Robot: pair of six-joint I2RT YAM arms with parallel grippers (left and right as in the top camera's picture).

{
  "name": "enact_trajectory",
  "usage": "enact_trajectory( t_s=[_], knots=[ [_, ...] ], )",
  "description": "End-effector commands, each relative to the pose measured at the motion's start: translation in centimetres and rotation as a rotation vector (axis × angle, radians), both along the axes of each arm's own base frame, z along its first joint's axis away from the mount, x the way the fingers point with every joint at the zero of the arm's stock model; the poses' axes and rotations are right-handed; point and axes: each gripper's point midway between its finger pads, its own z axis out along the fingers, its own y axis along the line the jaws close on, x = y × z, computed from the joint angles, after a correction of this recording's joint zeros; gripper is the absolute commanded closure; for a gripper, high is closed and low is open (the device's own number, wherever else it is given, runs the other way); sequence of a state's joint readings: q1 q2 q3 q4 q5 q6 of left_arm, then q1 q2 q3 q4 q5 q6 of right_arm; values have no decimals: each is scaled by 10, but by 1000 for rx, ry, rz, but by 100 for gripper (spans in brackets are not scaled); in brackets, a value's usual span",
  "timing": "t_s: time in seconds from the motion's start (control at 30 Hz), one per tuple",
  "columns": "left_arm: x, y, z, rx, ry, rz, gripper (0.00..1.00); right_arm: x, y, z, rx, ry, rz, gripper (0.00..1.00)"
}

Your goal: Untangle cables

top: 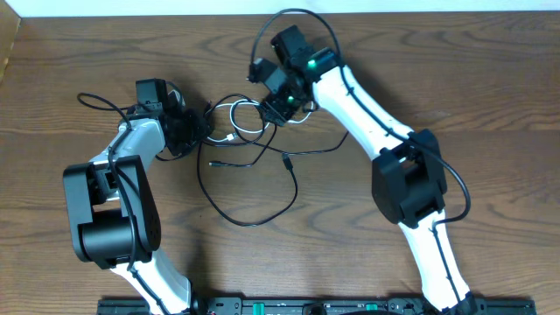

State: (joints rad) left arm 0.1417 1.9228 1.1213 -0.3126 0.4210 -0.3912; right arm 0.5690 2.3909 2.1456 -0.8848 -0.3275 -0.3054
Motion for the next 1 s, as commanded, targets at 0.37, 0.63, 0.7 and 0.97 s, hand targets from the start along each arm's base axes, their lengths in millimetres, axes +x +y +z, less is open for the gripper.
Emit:
enact_trajectory(
  t_s=[0.37, 0.63, 0.7, 0.97],
  knots=[
    [-24, -3, -34, 1, 108, -10, 55, 22, 26, -49, -32, -95, -44, 38],
    [-32, 26, -44, 150, 168, 98, 55, 27, 11, -81, -133, -99, -83, 39],
    [-34, 30, -45, 172, 180, 116, 54, 30, 3, -85, -175, -111, -101, 38],
    [-45, 57, -48, 291, 235, 221, 54, 40, -29, -90, -306, -148, -167, 36]
  ],
)
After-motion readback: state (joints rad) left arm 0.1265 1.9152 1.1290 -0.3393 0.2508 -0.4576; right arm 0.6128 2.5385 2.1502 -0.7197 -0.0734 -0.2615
